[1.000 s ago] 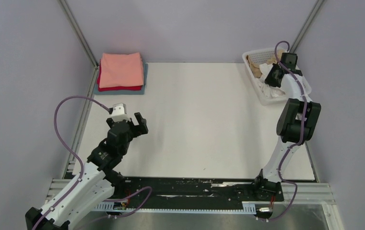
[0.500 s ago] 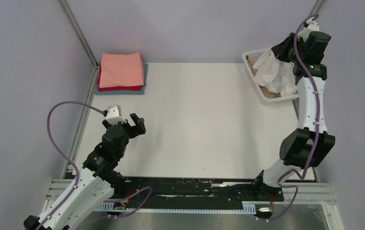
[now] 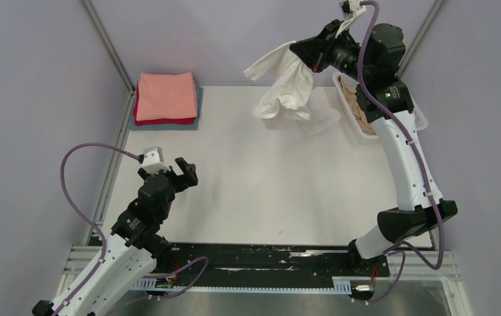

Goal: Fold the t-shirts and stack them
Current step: Move the tshirt to the center of the board

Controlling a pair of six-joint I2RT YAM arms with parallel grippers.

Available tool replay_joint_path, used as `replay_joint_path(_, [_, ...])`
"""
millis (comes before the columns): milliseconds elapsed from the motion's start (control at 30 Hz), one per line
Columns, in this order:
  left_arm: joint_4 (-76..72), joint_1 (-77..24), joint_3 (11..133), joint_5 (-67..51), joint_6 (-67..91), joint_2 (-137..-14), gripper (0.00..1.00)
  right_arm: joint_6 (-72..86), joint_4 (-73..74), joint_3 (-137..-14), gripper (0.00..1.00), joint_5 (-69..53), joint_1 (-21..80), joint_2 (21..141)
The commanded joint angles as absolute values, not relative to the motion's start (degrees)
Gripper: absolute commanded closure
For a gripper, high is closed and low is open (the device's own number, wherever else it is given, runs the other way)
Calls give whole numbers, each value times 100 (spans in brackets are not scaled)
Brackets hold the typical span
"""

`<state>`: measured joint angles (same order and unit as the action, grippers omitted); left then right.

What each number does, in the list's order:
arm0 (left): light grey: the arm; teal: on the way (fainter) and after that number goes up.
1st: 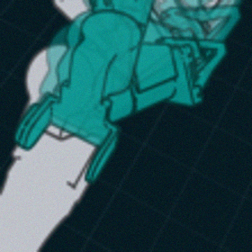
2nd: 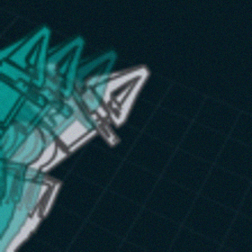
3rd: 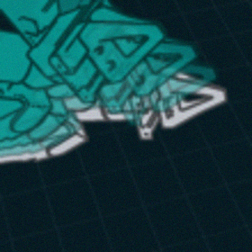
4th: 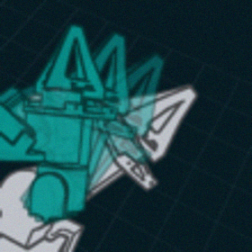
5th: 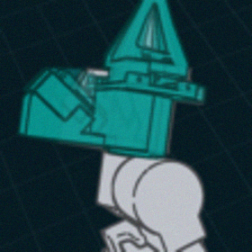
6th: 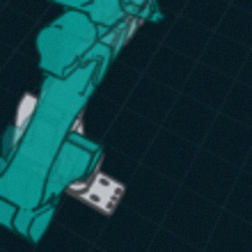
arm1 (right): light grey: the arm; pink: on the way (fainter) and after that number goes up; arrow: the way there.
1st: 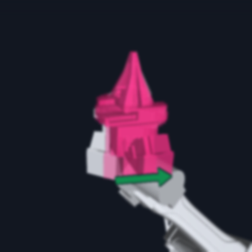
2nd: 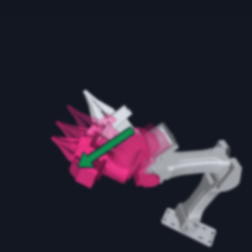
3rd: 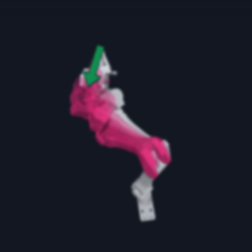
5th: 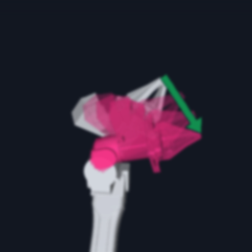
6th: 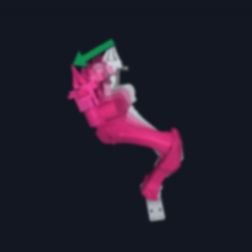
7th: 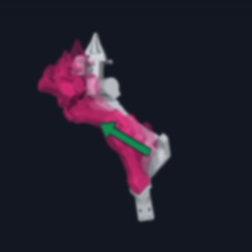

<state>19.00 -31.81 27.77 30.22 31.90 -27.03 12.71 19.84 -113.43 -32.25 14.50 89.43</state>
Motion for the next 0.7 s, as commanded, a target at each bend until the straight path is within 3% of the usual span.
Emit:
replay_joint_path(0, [2023,-3186,2892,3211,3504,-2627,0,1186,1422,-11369,100,-3243,1740,8805])
replay_joint_path(133, [2217,-3183,2948,3242,3649,-2612,0,1400,1021,-11000,100,-3521,2119,8824])
replay_joint_path(300, [2590,-3184,3062,3345,3891,-2602,0,1316,925,-10275,100,-2936,2429,8688])
replay_joint_path(667, [2561,-3182,3001,3019,4139,-3086,0,2193,1038,-6030,100,187,1796,7957])
